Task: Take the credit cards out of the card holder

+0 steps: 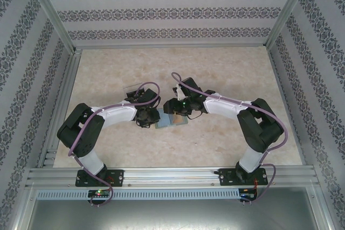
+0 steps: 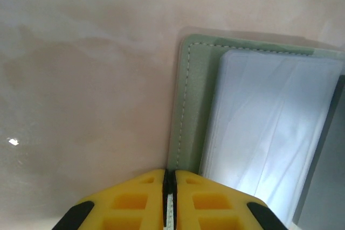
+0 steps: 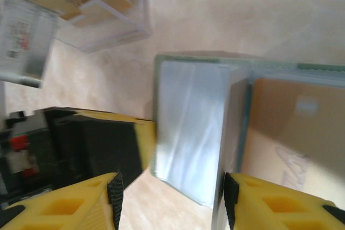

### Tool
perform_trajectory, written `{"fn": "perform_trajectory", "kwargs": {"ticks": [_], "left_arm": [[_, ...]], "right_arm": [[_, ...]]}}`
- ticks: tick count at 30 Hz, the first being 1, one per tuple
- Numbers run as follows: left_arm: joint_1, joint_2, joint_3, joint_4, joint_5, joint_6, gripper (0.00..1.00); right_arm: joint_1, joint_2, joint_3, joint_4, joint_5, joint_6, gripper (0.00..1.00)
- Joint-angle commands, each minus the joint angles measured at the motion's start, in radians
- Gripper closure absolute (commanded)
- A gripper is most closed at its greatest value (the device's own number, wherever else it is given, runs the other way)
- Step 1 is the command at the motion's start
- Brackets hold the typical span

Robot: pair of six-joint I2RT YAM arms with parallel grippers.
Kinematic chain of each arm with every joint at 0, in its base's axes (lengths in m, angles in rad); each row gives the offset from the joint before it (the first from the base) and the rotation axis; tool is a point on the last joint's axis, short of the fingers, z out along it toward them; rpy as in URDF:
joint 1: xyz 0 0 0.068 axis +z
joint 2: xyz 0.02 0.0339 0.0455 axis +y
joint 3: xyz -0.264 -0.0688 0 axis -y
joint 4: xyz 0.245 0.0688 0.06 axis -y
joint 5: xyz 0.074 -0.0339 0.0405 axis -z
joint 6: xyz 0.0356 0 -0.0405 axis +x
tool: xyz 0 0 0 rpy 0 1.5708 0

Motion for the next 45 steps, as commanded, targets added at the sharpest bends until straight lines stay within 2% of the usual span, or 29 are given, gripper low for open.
{"fn": "perform_trajectory", "kwargs": {"ticks": [1,11,15,26,45], "left_arm": [[-0.011,0.015,-0.012,0.005,0.011,0.011,0.87],[0.003,-0.113,-0.037,-0.073,-0.075,0.009,0.86],[0.008,-0.140,-0.055,-0.071,-0.076,0.008,0.86],[0.005,-0.047,0.006,0.043,0.033,0.023,0.87],[0.005,0.067,0.024,0.016,0.048,0.032,0.89]], "right_arm": [[-0.003,-0.020,-0.017,0.065,-0.057,0.050,0.45],[0.020,0.074,-0.001,0.117,-0.099,0.089,0.45],[0.016,0.072,-0.003,0.102,-0.085,0.078,0.47],[-0.023,0.050,-0.013,0.006,0.005,-0.004,0.58],[-0.020,0.165,0.036,-0.004,-0.026,-0.028,0.61]]}}
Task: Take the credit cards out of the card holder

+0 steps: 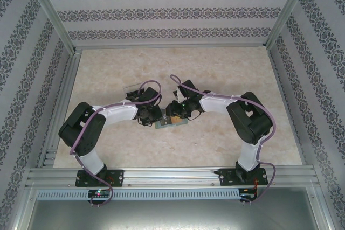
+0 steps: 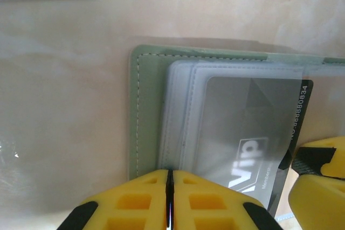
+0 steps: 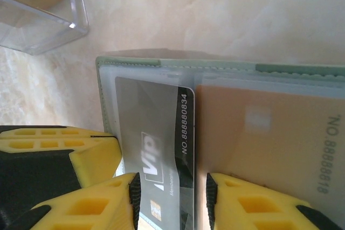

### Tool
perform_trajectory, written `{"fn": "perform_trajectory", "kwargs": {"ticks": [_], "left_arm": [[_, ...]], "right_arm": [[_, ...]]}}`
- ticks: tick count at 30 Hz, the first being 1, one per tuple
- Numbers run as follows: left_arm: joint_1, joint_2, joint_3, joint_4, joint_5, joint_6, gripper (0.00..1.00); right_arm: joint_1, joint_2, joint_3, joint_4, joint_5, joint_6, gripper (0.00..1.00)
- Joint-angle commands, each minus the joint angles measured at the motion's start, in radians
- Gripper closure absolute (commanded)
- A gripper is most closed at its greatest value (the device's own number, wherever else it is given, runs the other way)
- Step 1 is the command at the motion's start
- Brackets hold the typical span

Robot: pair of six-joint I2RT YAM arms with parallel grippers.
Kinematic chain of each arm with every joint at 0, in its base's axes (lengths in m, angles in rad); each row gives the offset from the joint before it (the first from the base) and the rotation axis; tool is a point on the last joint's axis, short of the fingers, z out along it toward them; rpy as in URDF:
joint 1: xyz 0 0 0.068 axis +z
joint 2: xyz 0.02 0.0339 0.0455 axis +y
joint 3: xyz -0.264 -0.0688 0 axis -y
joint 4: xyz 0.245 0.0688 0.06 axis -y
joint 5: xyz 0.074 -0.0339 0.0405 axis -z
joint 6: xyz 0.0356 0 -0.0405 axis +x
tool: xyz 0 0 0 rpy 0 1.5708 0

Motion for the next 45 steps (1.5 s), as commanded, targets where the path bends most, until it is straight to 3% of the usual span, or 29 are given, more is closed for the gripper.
{"fn": "perform_trajectory", "kwargs": {"ticks": [1,10,16,19,32,37,45], "left_arm": [[0.002,0.048,0.003,-0.028,0.005,0.016,0.89],[0.002,0.052,0.006,-0.043,0.000,0.016,0.93],[0.002,0.051,0.009,-0.048,-0.001,0.016,0.93],[0.002,0.049,0.006,-0.048,-0.004,0.015,0.93],[0.003,0.050,-0.002,-0.053,-0.010,0.013,0.93],[0.002,0.052,0.011,-0.059,-0.008,0.015,0.93],[-0.002,-0.005,0.067,-0.085,-0.013,0.032,0.89]], "right_arm": [[0.004,0.028,0.016,-0.013,-0.008,-0.026,0.62],[0.001,0.023,0.002,0.007,-0.026,-0.023,0.72],[0.000,0.019,0.000,0.006,-0.036,-0.032,0.87],[-0.008,0.012,-0.011,0.008,-0.030,-0.036,1.00],[-0.107,-0.059,-0.090,0.024,-0.074,-0.082,1.00],[-0.101,-0.038,-0.083,0.037,-0.090,-0.083,0.81],[-0.091,-0.025,-0.069,0.020,-0.073,-0.104,0.81]]}}
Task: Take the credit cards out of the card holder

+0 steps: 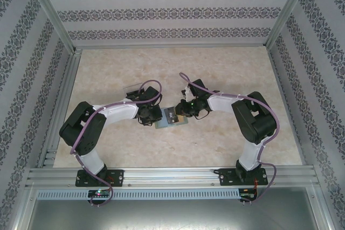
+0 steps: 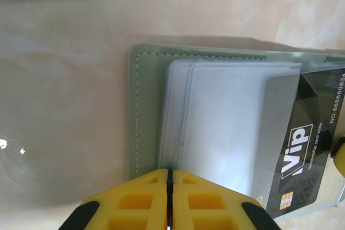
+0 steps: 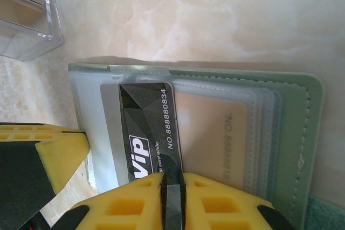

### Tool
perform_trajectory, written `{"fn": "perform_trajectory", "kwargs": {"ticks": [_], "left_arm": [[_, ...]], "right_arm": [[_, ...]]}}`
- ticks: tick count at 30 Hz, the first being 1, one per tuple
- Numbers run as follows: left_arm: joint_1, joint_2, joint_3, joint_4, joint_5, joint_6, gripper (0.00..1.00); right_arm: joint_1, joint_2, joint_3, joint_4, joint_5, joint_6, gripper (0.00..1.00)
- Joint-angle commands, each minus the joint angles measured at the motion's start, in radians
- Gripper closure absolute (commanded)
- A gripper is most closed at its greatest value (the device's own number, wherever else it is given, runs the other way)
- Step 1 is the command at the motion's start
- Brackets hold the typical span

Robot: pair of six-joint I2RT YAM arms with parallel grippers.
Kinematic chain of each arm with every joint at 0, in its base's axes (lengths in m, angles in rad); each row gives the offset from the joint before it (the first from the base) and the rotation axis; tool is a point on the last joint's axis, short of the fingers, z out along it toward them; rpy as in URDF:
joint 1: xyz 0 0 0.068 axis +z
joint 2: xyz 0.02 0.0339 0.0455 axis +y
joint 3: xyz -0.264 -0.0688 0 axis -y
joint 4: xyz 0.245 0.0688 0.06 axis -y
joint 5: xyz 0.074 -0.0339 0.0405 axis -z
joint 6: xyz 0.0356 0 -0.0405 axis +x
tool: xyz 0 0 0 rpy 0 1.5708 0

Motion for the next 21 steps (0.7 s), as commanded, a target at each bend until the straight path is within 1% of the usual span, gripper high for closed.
{"fn": "perform_trajectory", "kwargs": {"ticks": [1,5,9,16,21], "left_arm": [[-0.004,-0.012,0.049,-0.040,-0.004,0.029,0.89],[-0.019,0.007,0.083,0.005,0.035,0.031,0.90],[-0.025,0.061,0.107,0.025,0.058,0.027,0.91],[-0.026,0.128,0.105,0.010,0.064,0.029,0.92],[-0.026,0.158,0.117,-0.053,0.044,0.031,0.93]], "right_arm": [[0.016,0.007,0.010,-0.013,-0.002,-0.032,0.80],[0.023,0.004,0.016,-0.031,0.016,-0.046,0.79],[0.023,0.006,0.016,-0.032,0.017,-0.046,0.79],[0.029,0.011,0.025,-0.038,0.020,-0.053,0.76],[0.032,0.025,0.032,-0.044,0.013,-0.063,0.75]]}}
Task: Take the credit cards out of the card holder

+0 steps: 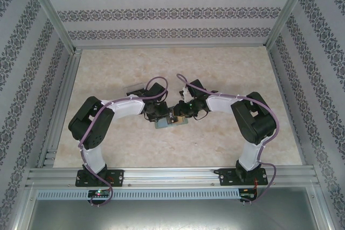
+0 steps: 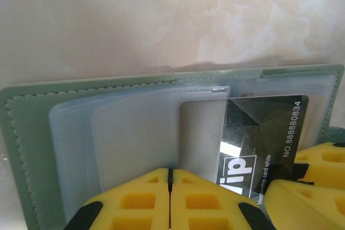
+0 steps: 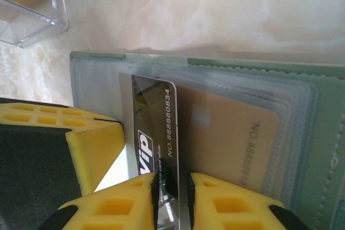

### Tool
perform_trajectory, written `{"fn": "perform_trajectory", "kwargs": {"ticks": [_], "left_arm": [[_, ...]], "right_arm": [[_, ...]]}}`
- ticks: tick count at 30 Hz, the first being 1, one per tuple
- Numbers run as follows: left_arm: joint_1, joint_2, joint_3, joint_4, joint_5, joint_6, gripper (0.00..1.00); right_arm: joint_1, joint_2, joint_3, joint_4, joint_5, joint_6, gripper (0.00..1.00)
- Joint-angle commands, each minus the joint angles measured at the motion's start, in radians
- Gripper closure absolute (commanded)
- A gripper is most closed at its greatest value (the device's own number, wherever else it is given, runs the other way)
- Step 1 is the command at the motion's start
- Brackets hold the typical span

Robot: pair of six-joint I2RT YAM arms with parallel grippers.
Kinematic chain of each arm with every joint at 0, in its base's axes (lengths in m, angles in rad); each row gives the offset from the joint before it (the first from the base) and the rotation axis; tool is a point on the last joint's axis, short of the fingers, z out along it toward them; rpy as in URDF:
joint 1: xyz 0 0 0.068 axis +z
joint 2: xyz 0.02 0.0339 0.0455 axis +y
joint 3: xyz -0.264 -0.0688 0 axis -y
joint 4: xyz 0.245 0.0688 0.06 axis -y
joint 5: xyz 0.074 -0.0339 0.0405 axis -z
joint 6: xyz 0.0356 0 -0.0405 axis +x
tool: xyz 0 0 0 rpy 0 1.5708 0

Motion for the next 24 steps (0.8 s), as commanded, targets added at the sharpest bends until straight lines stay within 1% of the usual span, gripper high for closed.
{"fn": "perform_trajectory", "kwargs": {"ticks": [1,3,5,10,14,21,24], "left_arm": [[-0.011,0.047,0.002,-0.077,-0.015,0.018,0.93],[-0.010,0.044,-0.007,-0.076,-0.015,0.018,0.93],[-0.010,0.045,-0.010,-0.077,-0.014,0.018,0.93],[-0.010,0.043,-0.003,-0.084,-0.018,0.024,0.93],[-0.011,0.042,-0.004,-0.087,-0.023,0.027,0.93],[-0.010,0.026,-0.003,-0.083,-0.018,0.029,0.93],[-0.010,-0.003,0.018,-0.092,-0.017,0.028,0.91]], "right_arm": [[0.013,0.026,0.021,-0.024,0.001,-0.029,0.75],[0.015,0.025,0.019,-0.019,-0.002,-0.028,0.75],[0.013,0.025,0.017,-0.010,-0.007,-0.024,0.77],[0.005,0.018,0.003,0.000,-0.003,-0.021,0.94],[-0.027,-0.013,-0.031,0.016,-0.012,-0.025,1.00],[-0.095,-0.112,-0.075,0.000,-0.030,-0.055,1.00],[-0.110,-0.158,-0.085,-0.006,-0.042,-0.051,1.00]]}}
